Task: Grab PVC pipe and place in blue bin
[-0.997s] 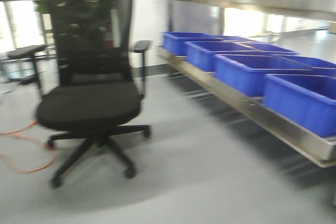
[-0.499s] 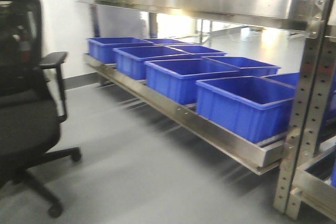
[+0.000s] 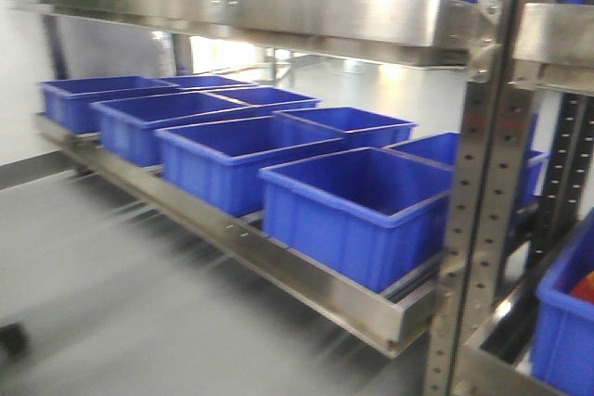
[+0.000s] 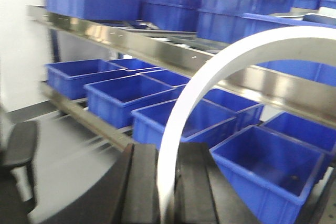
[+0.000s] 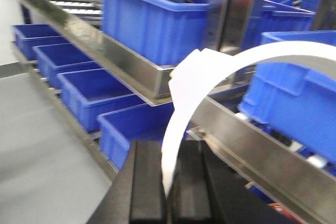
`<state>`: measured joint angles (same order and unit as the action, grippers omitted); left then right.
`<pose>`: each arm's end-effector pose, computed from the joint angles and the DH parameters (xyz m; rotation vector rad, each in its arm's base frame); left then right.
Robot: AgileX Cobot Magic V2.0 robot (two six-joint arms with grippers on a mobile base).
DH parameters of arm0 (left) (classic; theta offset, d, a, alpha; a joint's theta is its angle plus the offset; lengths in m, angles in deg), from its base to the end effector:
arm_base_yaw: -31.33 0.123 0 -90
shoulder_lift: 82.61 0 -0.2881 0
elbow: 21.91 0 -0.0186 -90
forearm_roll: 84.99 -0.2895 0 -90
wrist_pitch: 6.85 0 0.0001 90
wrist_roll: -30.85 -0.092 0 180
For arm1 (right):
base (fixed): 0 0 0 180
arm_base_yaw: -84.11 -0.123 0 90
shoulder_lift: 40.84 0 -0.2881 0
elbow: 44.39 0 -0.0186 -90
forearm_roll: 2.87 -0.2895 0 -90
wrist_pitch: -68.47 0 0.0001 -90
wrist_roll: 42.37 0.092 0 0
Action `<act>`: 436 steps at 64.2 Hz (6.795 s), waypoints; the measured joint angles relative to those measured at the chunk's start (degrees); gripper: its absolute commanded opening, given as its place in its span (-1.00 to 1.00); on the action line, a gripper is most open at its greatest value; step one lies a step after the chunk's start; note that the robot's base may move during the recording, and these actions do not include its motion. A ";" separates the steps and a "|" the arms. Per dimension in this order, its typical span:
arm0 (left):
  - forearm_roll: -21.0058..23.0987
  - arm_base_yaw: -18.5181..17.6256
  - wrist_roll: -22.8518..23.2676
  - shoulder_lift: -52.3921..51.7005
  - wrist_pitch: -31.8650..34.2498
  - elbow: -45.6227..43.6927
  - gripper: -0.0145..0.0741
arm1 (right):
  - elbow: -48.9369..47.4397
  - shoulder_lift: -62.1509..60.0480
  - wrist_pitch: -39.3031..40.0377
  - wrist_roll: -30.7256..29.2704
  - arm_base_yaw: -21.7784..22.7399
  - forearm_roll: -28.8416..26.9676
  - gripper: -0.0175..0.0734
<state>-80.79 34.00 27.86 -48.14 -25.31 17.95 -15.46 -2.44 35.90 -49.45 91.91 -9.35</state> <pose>0.1280 0.0038 0.3777 -0.0339 1.6183 0.0038 0.1243 -0.0114 0.4151 0.0494 1.7401 -0.0676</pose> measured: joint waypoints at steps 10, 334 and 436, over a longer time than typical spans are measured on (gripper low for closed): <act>0.00 0.00 0.00 0.00 0.00 0.00 -0.92 | 0.00 0.00 0.00 0.00 0.00 0.00 -0.98; 7.52 -12.61 -7.28 4.95 -0.18 -9.25 -0.92 | 0.00 0.00 3.35 0.05 0.00 -3.72 -0.98; -4.20 -27.64 -7.51 49.73 12.60 -30.86 -0.21 | 0.00 0.00 1.70 0.04 0.00 -5.67 -0.98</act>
<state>-84.99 6.36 20.35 1.59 -12.71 -12.91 -15.46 -2.44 37.60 -49.41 91.91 -15.01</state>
